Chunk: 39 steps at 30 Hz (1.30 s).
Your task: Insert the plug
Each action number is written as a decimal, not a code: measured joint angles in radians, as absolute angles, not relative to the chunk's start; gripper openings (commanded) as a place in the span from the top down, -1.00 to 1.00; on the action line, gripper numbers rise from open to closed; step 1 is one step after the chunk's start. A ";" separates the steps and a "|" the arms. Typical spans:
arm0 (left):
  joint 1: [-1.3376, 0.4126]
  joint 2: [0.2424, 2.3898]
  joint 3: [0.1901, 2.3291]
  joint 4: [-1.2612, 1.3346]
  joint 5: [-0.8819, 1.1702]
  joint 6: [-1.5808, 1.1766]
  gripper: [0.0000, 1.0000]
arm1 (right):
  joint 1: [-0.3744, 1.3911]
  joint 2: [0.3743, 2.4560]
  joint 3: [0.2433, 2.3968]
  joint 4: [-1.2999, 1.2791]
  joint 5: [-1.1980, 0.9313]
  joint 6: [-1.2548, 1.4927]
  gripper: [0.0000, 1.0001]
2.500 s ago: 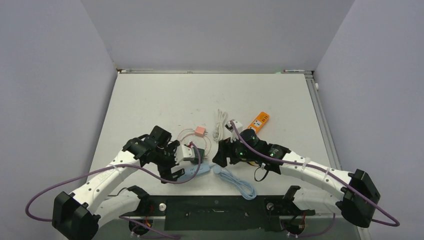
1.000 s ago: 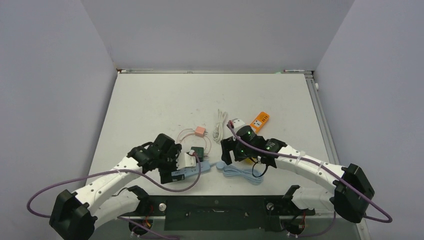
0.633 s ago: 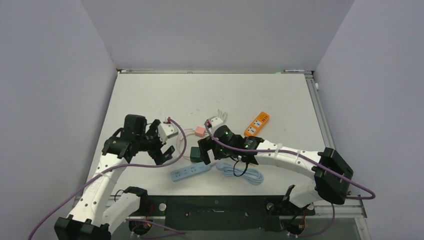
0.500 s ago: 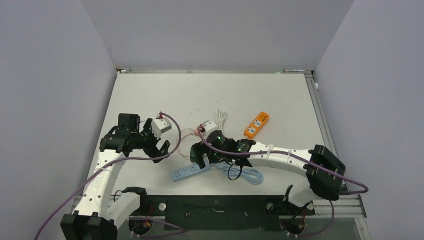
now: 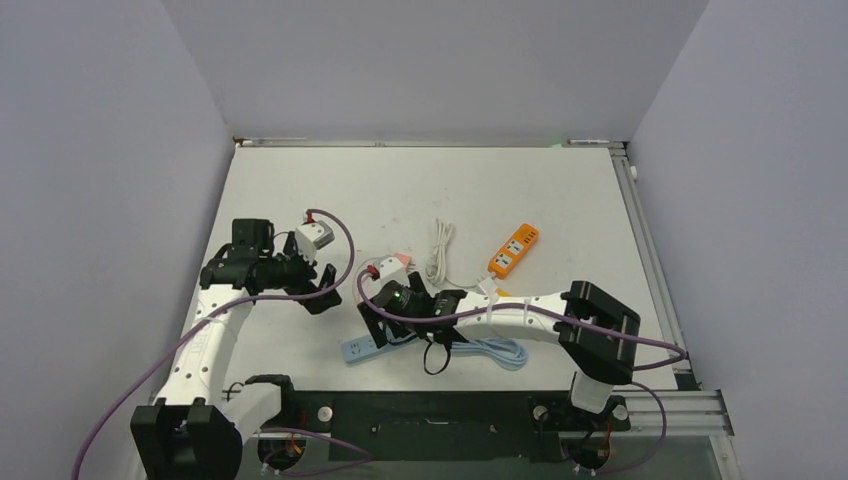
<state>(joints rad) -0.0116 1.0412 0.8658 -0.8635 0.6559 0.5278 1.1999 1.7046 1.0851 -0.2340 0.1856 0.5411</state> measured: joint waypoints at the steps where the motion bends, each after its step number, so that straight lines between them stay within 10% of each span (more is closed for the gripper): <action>1: -0.011 1.041 0.867 -0.857 0.657 0.522 -0.92 | 1.201 1.718 1.092 -0.238 0.196 0.542 -0.92; 14: -0.011 1.019 0.867 -0.823 0.665 0.502 -0.92 | 1.205 1.803 1.190 -0.275 0.313 0.544 -0.87; 28: -0.011 0.984 0.868 -0.832 0.679 0.516 -0.92 | 1.197 1.840 1.227 -0.313 0.330 0.493 0.31; 39: -0.011 0.850 0.934 -0.883 0.796 0.692 -0.92 | 0.986 1.577 1.180 -0.293 0.045 0.373 0.46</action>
